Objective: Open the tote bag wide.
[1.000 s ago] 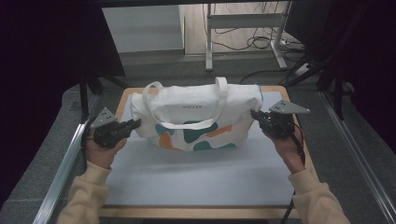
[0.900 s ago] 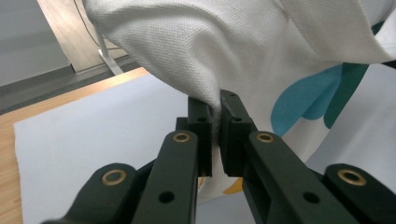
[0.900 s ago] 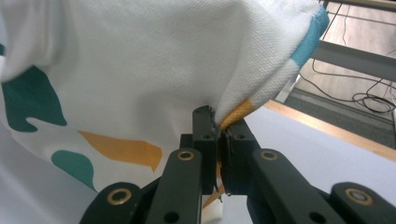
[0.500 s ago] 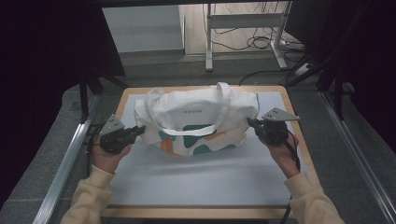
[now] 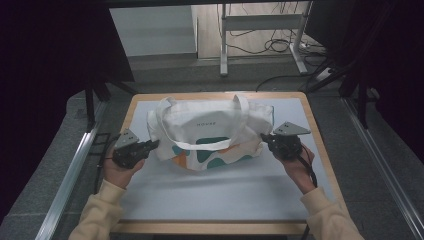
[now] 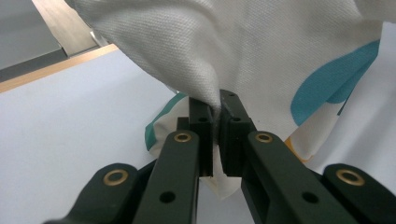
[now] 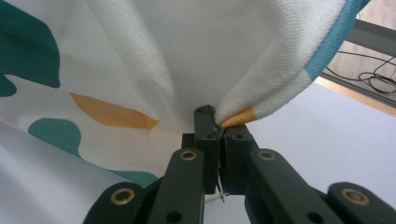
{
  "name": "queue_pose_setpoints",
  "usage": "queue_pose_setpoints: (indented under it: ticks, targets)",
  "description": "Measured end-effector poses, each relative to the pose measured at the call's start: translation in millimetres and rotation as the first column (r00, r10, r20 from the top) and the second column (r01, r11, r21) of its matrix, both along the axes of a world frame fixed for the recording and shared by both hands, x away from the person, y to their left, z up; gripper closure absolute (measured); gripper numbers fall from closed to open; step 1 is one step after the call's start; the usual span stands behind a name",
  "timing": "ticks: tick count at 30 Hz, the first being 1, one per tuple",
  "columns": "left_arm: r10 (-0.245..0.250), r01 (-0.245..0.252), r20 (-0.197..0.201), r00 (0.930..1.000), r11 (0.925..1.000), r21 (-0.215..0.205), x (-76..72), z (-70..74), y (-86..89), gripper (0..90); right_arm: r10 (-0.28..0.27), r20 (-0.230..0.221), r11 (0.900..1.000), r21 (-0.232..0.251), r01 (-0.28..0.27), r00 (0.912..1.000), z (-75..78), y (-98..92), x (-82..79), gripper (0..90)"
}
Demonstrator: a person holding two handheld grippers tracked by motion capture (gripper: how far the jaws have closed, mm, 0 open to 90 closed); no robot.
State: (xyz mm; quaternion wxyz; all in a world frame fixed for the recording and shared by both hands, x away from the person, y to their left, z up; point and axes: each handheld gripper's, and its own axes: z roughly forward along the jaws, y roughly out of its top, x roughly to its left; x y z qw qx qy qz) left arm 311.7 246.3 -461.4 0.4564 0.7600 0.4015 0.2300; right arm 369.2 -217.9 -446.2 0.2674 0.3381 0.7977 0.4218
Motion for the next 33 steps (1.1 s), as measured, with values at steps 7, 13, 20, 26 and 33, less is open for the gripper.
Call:
queue_pose_setpoints:
  ticks: [7, 13, 20, 26, 33]
  targets:
    - [-0.004, 0.004, -0.013, 0.9999, 1.0000, 0.009, 0.0, -6.3, -1.7, 86.0, 0.002, -0.020, 1.000, -0.026, -0.003, 0.9998, -10.4, 3.3, 1.2, 86.2]
    - [-0.006, 0.007, -0.021, 0.9998, 0.9998, 0.017, 0.3, -9.3, -3.3, 86.2, 0.005, -0.030, 0.999, -0.043, -0.007, 0.9995, -15.1, 4.8, 2.3, 86.3]
    - [-0.012, 0.013, -0.040, 0.9991, 0.9996, 0.025, -0.6, -12.5, -4.5, 87.0, 0.007, -0.042, 0.998, -0.064, -0.009, 0.9991, -19.8, 7.8, 2.9, 86.3]
    - [-0.015, 0.017, -0.038, 0.9992, 0.9987, 0.048, -1.8, -14.9, -6.9, 87.1, 0.013, -0.057, 0.997, -0.081, -0.017, 0.9983, -26.3, 9.9, 2.7, 86.3]
    - [-0.016, 0.018, -0.051, 0.9986, 0.9990, 0.040, -3.5, -19.1, -5.8, 87.1, 0.014, -0.068, 0.996, -0.082, -0.019, 0.9976, -27.7, 9.2, 2.9, 86.4]
